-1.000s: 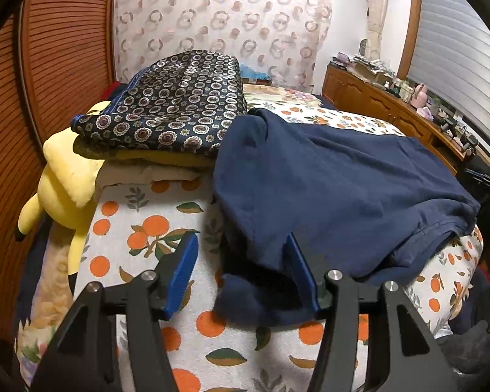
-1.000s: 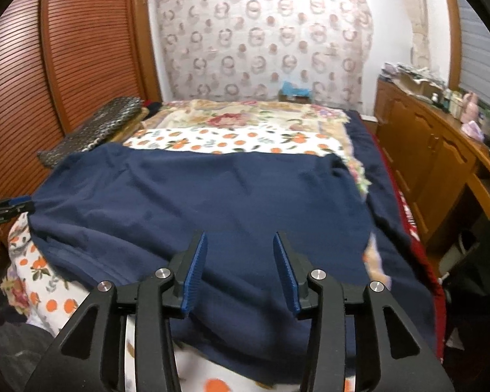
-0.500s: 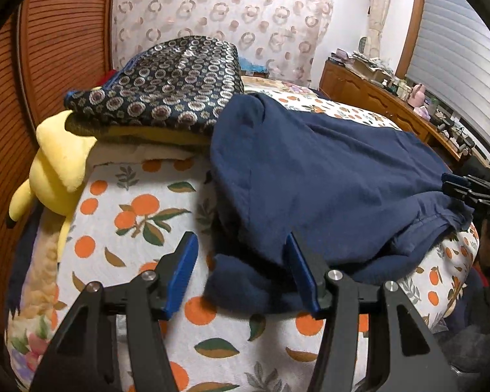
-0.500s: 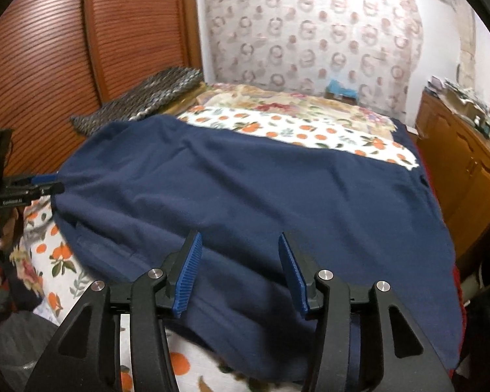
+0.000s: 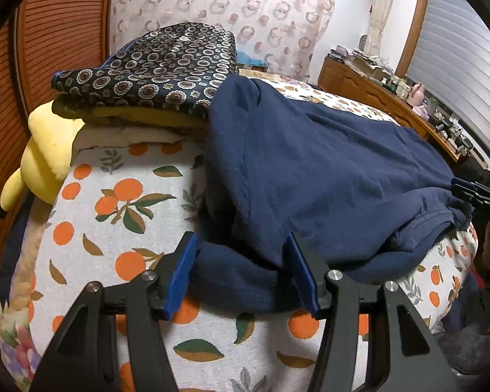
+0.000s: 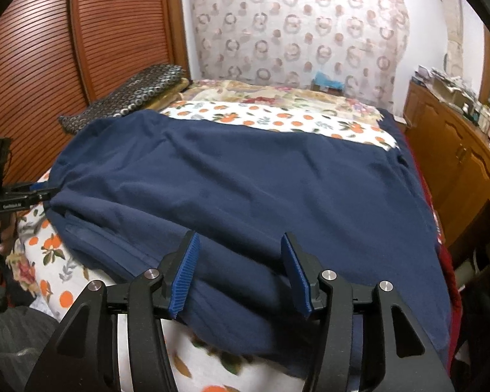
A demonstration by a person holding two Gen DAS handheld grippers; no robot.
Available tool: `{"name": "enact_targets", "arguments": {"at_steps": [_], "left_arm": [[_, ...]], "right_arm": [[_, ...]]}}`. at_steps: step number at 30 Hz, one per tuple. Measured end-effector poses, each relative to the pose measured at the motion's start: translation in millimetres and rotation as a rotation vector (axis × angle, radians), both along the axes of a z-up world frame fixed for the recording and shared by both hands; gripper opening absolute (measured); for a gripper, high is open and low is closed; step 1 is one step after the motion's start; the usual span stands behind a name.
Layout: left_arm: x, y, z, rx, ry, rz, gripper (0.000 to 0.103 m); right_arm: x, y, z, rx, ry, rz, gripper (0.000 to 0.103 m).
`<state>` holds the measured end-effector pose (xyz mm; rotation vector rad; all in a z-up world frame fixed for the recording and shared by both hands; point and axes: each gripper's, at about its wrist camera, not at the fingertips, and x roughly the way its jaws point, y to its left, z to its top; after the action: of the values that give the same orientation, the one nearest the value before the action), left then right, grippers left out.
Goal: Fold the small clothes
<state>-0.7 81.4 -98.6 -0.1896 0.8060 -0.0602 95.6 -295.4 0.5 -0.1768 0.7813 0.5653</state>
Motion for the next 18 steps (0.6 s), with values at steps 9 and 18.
{"name": "enact_targets", "arguments": {"at_steps": [9,18], "left_arm": [[1,-2,0,-0.022,-0.004,0.002,0.055],[13,-14,5,-0.035,-0.024,-0.058,0.01]], "right_arm": [[4,-26,-23,-0.027,0.042,-0.074,0.055],[-1,-30,-33,-0.029,0.029,-0.062,0.057]]}}
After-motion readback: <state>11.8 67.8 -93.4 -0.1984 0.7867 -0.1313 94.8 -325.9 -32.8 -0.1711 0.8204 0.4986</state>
